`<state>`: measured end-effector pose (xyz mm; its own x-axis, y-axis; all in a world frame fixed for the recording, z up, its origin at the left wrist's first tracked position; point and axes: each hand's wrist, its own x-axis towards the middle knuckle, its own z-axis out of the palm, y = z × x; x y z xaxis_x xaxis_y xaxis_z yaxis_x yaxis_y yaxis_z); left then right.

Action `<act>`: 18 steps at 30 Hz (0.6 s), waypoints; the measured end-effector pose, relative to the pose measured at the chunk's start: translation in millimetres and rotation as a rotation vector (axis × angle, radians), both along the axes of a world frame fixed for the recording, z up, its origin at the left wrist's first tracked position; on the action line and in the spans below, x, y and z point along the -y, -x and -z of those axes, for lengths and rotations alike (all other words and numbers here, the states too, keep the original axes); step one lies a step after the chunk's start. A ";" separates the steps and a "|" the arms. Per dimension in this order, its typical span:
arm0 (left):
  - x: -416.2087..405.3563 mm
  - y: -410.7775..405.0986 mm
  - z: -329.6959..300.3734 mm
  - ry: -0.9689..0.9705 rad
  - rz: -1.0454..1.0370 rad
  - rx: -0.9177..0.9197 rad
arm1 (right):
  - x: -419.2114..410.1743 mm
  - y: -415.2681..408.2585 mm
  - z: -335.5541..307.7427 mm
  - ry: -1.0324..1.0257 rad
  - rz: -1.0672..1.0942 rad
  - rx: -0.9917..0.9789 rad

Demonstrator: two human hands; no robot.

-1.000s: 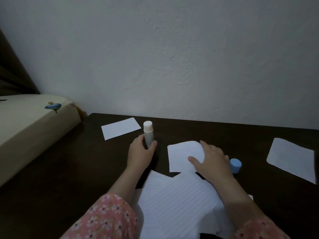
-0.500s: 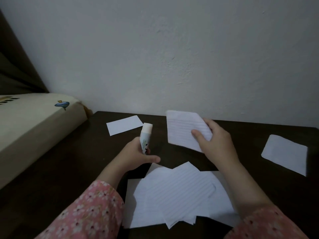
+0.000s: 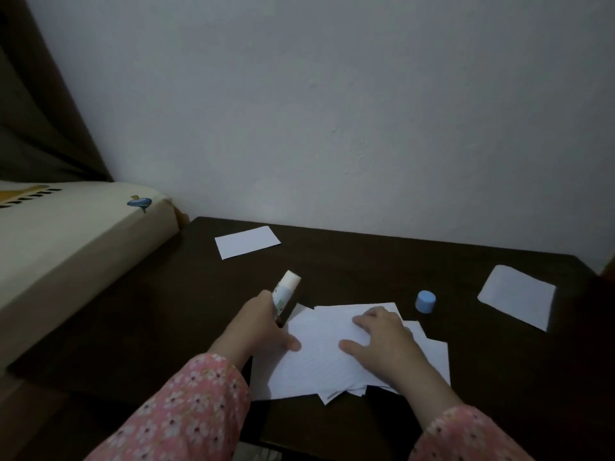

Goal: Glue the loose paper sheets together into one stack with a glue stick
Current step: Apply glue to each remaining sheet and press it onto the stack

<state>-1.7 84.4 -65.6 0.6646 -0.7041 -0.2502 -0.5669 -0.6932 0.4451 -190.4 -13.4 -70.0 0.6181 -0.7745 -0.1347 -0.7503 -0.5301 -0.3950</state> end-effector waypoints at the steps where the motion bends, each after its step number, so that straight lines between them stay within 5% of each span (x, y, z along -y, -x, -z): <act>1: 0.2 -1.0 1.6 0.032 -0.007 0.000 | -1.5 -1.6 0.8 -0.004 -0.007 -0.014; 9: -2.2 -13.1 8.2 0.218 -0.024 -0.102 | 6.2 -29.4 -19.6 -0.029 0.048 -0.168; 12: -3.2 -28.1 7.0 0.354 -0.069 -0.179 | 9.1 -44.1 -22.4 0.007 0.070 -0.044; 18: 19.4 -77.1 7.6 0.407 -0.290 0.012 | 11.9 -88.1 -17.7 0.007 -0.070 0.188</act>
<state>75.4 65.0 -73.1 0.8484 -0.5291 0.0151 -0.3832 -0.5943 0.7070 -102.3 -25.3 -52.2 0.6842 -0.7293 -0.0064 -0.6249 -0.5816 -0.5208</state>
